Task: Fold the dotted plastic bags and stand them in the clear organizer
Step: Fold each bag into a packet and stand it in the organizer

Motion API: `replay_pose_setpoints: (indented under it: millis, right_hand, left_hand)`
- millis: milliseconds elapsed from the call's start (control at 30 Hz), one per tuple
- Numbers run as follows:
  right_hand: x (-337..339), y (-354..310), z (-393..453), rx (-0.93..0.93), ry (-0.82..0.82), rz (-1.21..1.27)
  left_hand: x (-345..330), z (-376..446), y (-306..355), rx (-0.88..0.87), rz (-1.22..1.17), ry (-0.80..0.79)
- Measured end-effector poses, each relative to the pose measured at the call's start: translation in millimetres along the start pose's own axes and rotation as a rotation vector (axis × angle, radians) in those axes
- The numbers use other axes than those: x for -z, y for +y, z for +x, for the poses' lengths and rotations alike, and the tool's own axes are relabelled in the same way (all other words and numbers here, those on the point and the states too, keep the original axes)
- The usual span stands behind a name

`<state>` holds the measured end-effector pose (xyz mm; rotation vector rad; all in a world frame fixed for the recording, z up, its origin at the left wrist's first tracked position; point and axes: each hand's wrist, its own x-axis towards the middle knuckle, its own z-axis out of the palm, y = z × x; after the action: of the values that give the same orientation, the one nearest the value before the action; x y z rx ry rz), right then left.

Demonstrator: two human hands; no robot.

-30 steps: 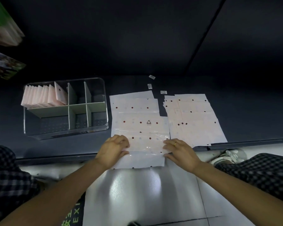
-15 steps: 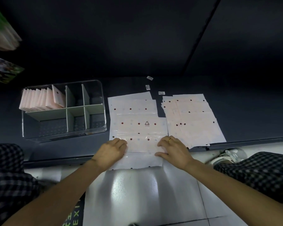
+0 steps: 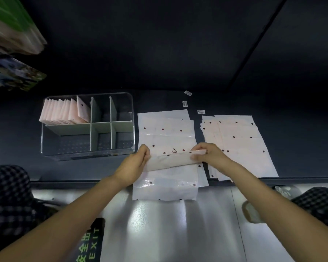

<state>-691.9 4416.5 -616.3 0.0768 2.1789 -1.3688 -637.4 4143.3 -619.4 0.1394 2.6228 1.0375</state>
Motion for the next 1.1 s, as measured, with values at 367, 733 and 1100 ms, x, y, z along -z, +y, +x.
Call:
replay_pose_setpoints:
  millis: [367, 733, 1100]
  right_hand:
    - [-26, 8, 47, -0.105, 0.324, -0.198]
    - [-35, 2, 47, -0.165, 0.435, -0.286]
    - [-100, 15, 29, 0.394, 0.035, -0.925]
  left_hand:
    - [-46, -14, 5, -0.381, 0.551, 0.224]
    - [-64, 3, -33, -0.196, 0.682, -0.074]
    - [-49, 18, -32, -0.167, 0.673, -0.126]
